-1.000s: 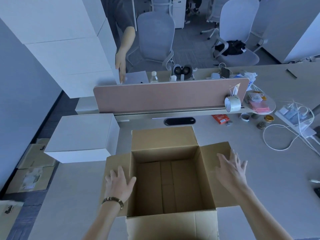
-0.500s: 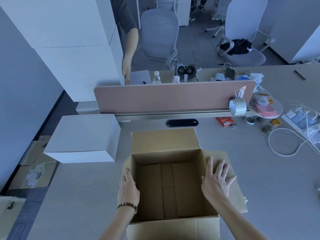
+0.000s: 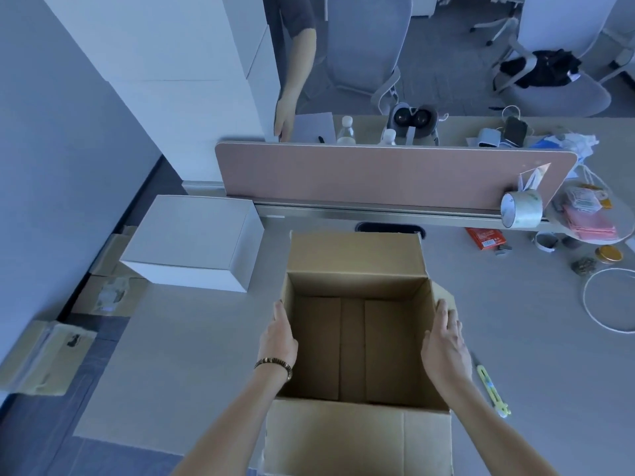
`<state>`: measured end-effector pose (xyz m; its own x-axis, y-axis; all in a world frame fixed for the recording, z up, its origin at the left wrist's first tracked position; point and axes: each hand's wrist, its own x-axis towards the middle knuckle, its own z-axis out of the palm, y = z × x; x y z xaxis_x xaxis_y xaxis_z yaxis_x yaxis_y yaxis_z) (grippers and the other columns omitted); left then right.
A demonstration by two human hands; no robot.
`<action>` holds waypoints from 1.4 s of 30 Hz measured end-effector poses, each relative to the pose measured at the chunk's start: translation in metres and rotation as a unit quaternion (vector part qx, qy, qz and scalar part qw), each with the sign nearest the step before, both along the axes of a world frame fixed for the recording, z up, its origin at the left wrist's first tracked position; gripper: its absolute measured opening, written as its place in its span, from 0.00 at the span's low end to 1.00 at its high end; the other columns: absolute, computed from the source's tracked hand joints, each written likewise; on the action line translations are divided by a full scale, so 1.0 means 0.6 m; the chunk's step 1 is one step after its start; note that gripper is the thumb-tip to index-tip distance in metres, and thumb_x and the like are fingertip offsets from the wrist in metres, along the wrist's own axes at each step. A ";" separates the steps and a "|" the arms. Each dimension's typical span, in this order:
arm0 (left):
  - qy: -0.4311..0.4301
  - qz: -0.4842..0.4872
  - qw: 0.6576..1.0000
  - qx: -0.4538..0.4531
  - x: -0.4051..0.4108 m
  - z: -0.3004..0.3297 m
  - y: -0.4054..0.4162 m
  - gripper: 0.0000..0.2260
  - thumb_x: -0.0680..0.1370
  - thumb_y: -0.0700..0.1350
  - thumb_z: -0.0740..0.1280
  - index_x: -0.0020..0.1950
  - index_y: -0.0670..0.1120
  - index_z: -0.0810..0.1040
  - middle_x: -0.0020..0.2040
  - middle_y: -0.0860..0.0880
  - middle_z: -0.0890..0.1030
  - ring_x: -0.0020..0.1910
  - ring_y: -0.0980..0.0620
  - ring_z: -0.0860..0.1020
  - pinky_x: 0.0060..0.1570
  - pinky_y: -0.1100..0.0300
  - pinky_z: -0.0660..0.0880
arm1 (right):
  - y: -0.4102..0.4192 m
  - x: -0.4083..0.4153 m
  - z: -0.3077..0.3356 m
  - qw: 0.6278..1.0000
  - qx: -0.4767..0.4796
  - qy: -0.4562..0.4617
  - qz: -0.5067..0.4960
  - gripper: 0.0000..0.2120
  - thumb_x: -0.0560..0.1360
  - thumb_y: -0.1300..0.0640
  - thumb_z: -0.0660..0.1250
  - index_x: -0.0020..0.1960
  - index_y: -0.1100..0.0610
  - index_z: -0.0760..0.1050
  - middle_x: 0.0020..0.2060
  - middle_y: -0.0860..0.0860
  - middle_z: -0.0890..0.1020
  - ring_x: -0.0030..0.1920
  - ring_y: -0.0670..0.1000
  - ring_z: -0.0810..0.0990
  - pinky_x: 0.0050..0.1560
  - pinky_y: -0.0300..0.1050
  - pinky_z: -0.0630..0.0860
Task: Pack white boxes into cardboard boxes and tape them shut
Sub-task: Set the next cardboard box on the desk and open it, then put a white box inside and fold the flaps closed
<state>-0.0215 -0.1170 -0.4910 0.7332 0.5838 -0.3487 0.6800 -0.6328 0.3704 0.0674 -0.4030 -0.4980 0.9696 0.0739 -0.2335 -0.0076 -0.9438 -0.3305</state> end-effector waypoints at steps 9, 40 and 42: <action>-0.021 -0.015 1.000 -0.010 -0.002 -0.004 0.004 0.31 0.78 0.34 0.61 0.78 0.46 0.52 0.71 0.45 0.70 0.56 0.43 0.79 0.47 0.51 0.75 | 0.004 0.002 0.010 0.998 -0.043 -0.042 -0.002 0.34 0.78 0.58 0.64 0.77 0.57 0.49 0.67 0.60 0.67 0.65 0.63 0.71 0.61 0.61 0.77; -0.131 0.053 0.984 -0.108 -0.114 0.001 0.635 0.26 0.80 0.48 0.64 0.77 0.47 0.61 0.76 0.49 0.65 0.69 0.49 0.70 0.59 0.55 0.70 | 0.698 -0.115 0.055 0.989 0.027 0.031 0.144 0.30 0.85 0.51 0.55 0.81 0.58 0.48 0.81 0.53 0.49 0.81 0.54 0.46 0.78 0.45 0.49; -0.127 0.057 0.984 -0.108 -0.111 -0.004 0.659 0.28 0.78 0.50 0.67 0.76 0.49 0.62 0.73 0.49 0.68 0.66 0.50 0.72 0.55 0.53 0.73 | 0.711 -0.108 0.045 0.990 0.034 0.038 0.128 0.32 0.84 0.50 0.58 0.81 0.58 0.47 0.81 0.53 0.52 0.81 0.54 0.49 0.78 0.44 0.50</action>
<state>-0.0883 0.2782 -0.4937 0.7468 0.5996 -0.2878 0.6102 -0.4456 0.6550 0.0026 0.0233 -0.4708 0.8967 0.3336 -0.2909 0.2023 -0.8934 -0.4012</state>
